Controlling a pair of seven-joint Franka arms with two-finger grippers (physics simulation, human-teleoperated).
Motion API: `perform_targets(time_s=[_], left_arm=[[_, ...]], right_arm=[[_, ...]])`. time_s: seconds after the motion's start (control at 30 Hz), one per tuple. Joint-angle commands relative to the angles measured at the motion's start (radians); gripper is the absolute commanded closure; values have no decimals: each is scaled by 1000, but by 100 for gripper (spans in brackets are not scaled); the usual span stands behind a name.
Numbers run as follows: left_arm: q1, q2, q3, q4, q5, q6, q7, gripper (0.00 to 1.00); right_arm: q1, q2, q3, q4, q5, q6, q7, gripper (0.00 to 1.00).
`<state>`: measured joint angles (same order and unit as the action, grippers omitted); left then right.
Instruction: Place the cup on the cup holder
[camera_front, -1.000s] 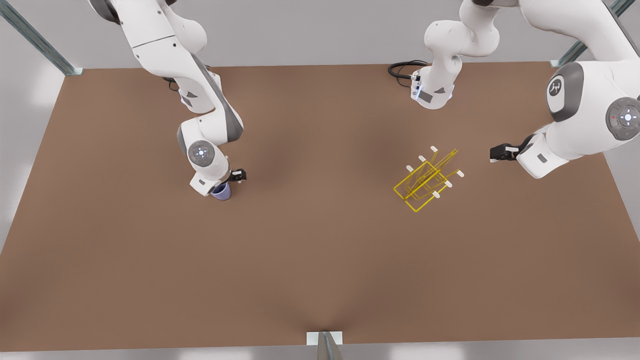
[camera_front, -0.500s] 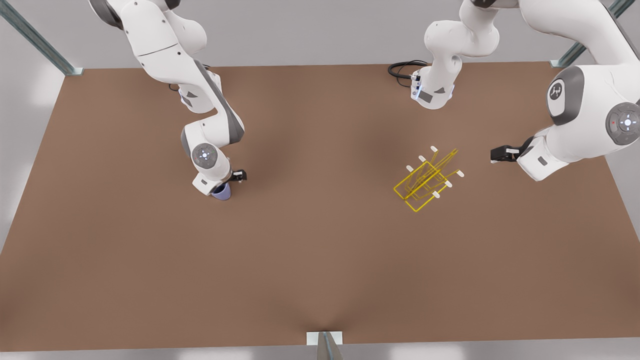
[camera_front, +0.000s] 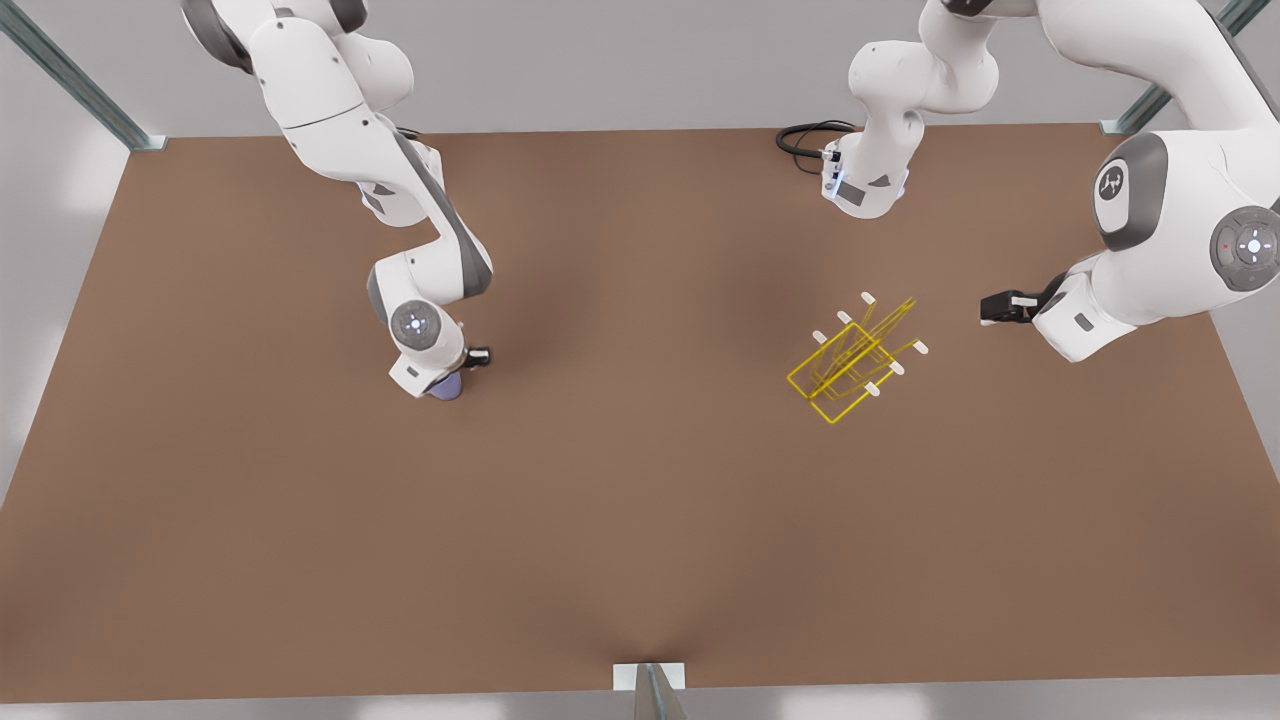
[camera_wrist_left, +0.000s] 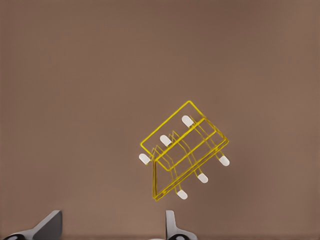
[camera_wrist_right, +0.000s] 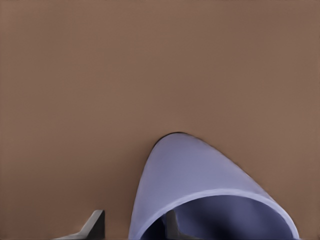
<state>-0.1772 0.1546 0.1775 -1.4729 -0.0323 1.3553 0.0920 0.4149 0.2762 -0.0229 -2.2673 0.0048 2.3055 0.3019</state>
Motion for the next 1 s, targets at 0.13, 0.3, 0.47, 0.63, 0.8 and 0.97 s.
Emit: perform_targets(time_s=[0.13,0.3,0.47,0.63,0.8,0.97], left_arm=[[-5,-1,0,2,-1,-2,-17,0],[-5,-1,0,0,-1,-7,-17,0],[-5,-1,0,2,2,-5,-51,0],[-27,-1,-1,0,3,-8,-110,0],[-62,-3,-1,2,3,-30,-167,0],[-68,-1,-1,0,3,-36,-195,0]], right_arm=[[-16,-2,-2,3,-6,-49,-20,79],[-30,-5,-2,48,-5,-95,-46,79],[-47,-2,3,218,196,-97,-213,79],[-2,196,49,635,523,-80,-377,79],[149,428,166,857,567,276,-489,79],[268,569,213,920,564,598,-550,79]])
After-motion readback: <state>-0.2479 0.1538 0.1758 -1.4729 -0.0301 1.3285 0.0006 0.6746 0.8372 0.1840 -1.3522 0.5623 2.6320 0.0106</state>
